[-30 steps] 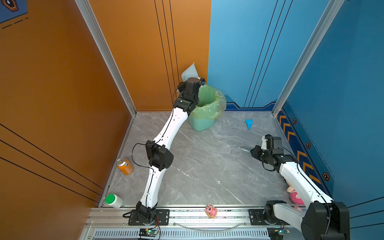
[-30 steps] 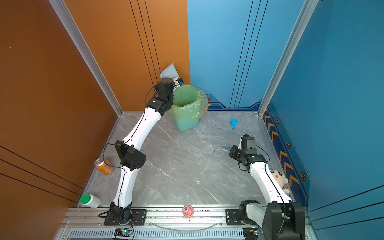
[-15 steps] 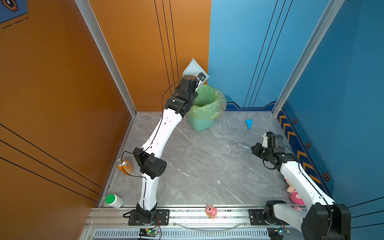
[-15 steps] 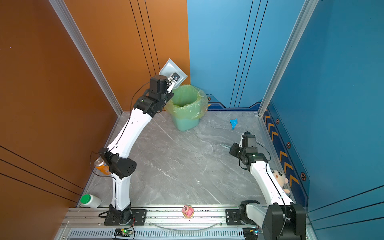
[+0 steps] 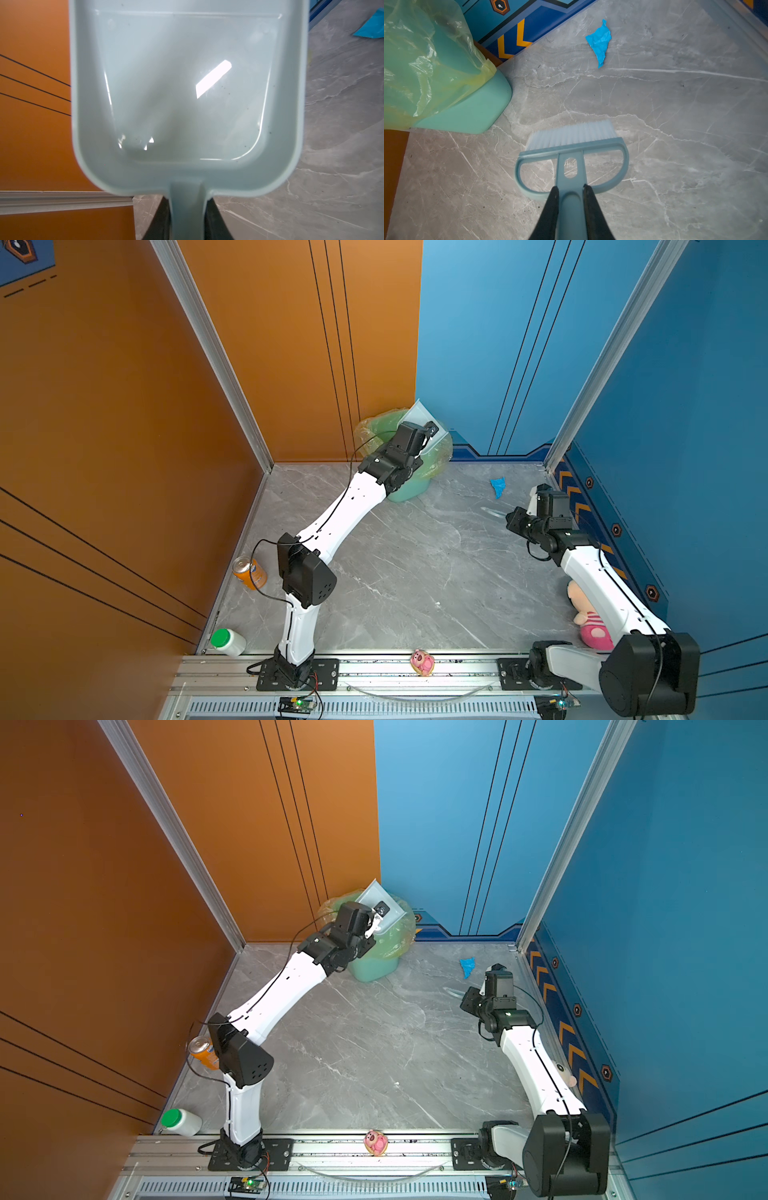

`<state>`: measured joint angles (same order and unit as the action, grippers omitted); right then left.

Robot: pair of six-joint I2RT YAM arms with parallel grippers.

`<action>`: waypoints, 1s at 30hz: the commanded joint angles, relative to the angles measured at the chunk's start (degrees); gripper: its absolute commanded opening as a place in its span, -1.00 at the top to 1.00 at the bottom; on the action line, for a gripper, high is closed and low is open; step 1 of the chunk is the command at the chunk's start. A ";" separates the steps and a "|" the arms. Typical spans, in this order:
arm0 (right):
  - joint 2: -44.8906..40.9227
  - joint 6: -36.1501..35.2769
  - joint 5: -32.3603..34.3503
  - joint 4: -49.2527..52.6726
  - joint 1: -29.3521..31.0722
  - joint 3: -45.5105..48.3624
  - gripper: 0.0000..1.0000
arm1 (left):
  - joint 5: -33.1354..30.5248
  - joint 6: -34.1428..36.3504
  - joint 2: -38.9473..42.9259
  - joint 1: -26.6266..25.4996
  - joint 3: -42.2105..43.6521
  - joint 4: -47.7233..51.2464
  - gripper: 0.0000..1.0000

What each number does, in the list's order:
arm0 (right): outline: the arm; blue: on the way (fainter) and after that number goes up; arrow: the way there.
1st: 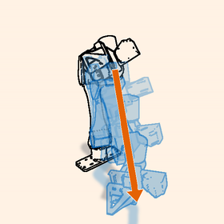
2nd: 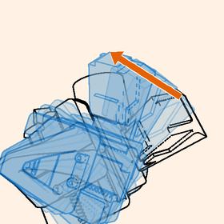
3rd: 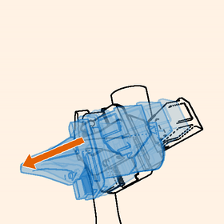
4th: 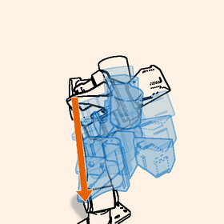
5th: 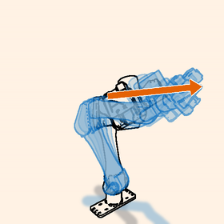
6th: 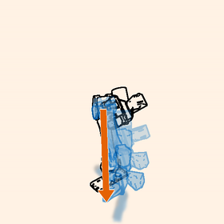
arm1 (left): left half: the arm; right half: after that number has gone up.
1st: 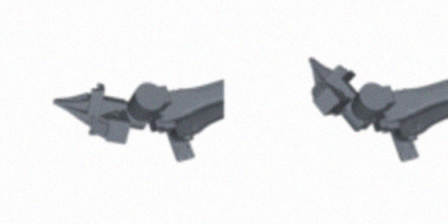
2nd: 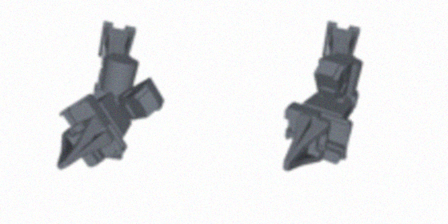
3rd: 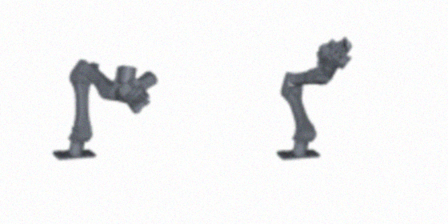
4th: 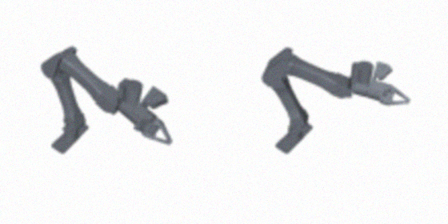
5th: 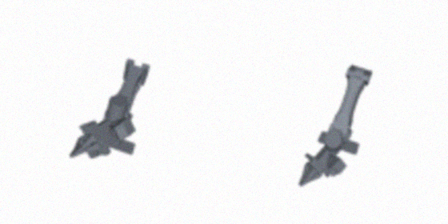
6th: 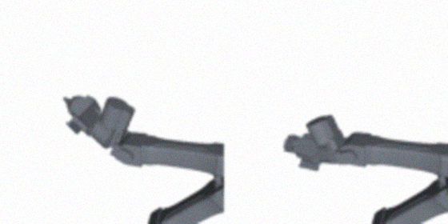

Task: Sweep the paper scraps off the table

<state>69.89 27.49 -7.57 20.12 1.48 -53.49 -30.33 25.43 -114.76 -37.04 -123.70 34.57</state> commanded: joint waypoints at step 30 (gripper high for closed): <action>26.51 -2.53 15.68 -8.38 -3.58 -22.20 1.00 | 25.84 -18.27 10.06 -6.73 24.81 0.14 1.00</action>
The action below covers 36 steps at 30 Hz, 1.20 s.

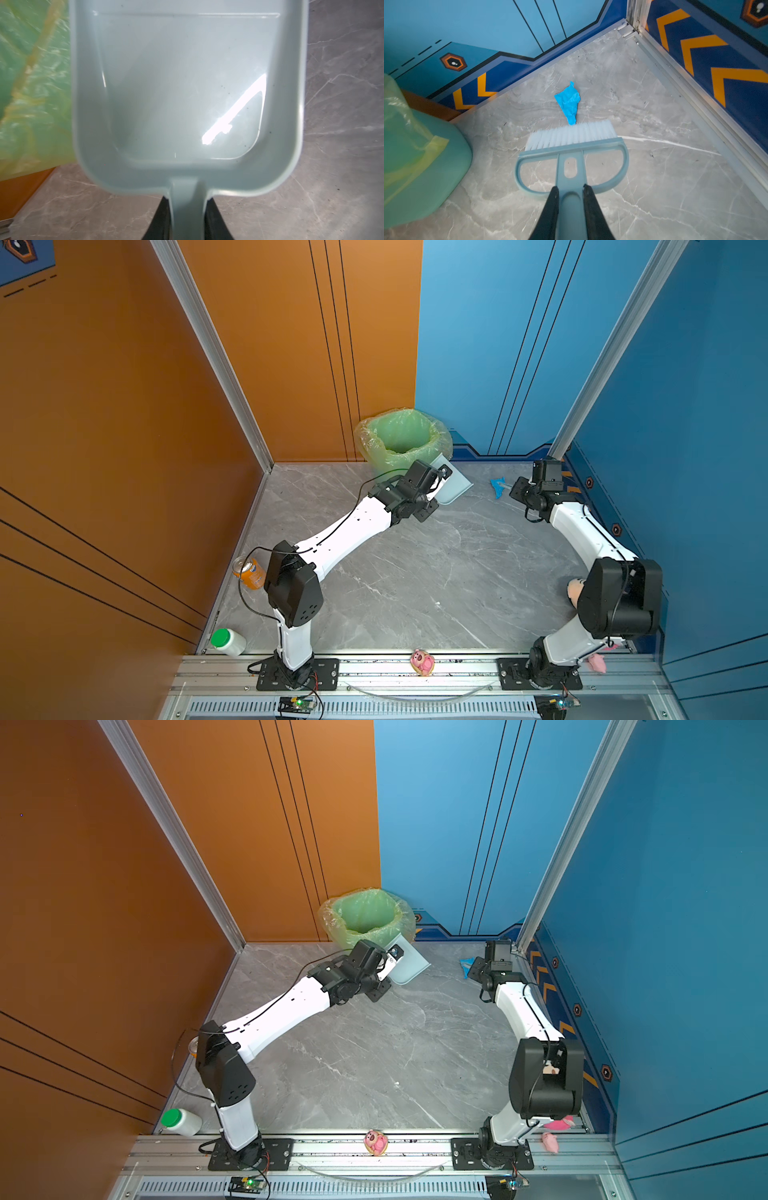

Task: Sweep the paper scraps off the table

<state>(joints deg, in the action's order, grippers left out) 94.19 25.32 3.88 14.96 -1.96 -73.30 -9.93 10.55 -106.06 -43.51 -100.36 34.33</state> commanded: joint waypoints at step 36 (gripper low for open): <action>24.21 -2.78 2.98 2.60 2.37 -15.50 1.00 | 14.51 -10.74 -14.26 -3.05 5.68 8.37 1.00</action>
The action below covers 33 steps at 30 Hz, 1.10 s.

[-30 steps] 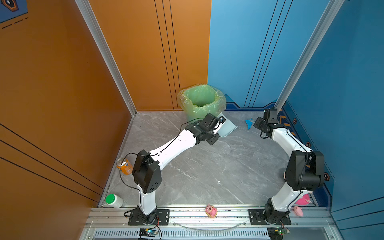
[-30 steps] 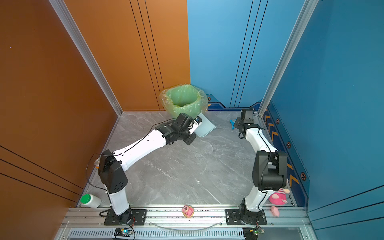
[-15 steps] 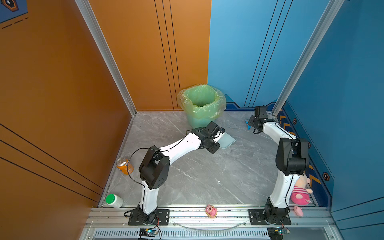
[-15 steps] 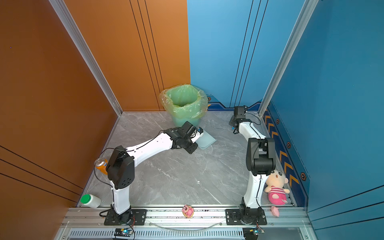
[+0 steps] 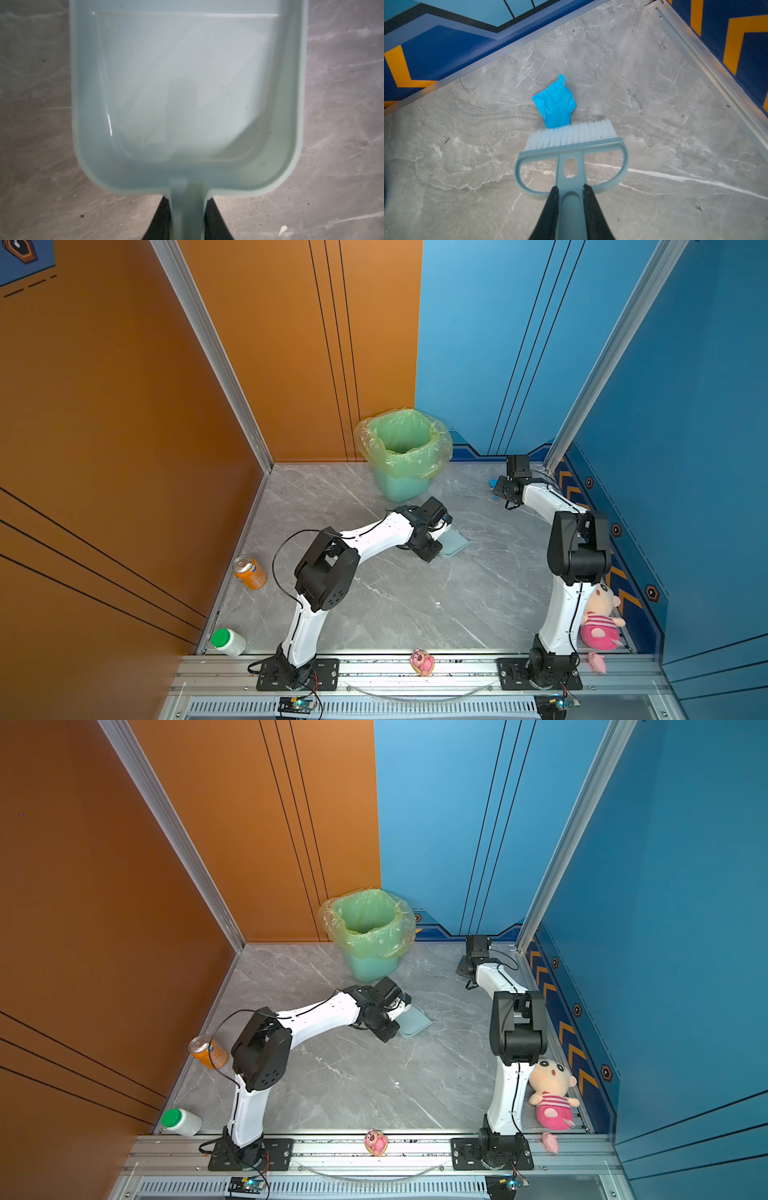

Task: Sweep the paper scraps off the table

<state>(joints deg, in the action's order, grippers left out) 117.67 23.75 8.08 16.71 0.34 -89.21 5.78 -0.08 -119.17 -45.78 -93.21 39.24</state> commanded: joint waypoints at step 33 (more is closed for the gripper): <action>-35.90 2.44 -0.97 0.08 11.86 33.83 1.00 | -3.72 0.95 -3.35 -2.58 -1.62 5.43 1.00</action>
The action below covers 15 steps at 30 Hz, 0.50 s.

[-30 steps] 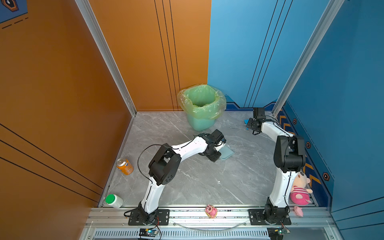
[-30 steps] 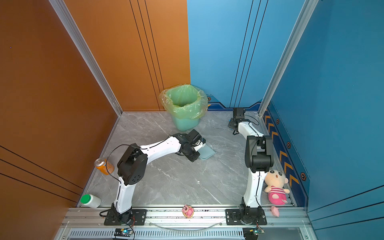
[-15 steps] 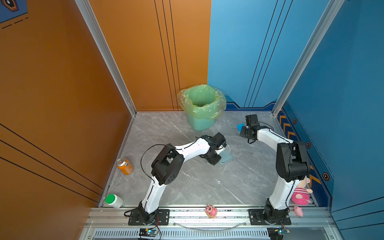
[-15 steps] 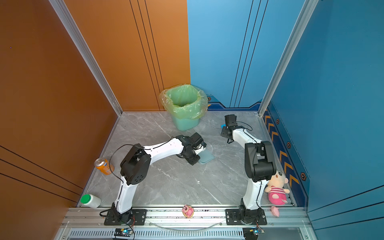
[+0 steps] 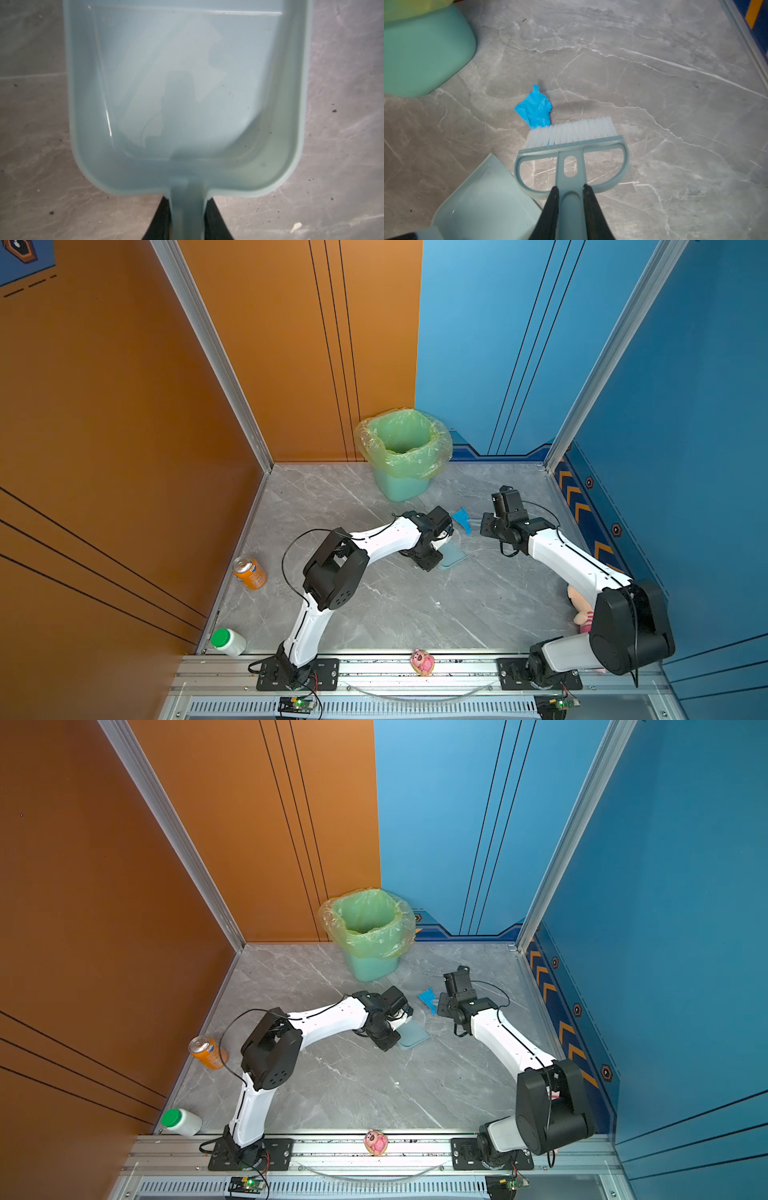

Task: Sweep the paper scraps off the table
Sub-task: 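Sweep the blue scrap into the dustpan with the right gripper's brush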

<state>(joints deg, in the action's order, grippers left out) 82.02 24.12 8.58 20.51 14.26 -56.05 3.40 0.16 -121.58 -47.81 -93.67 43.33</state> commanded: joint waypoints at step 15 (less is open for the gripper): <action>15.82 2.06 0.72 -1.47 0.73 -12.66 1.00 | -3.40 0.41 -1.03 -0.57 -1.40 1.40 1.00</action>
<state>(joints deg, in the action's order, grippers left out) 96.20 25.96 7.75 17.96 13.32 -66.57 1.43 0.14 -121.62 -47.81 -93.67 43.33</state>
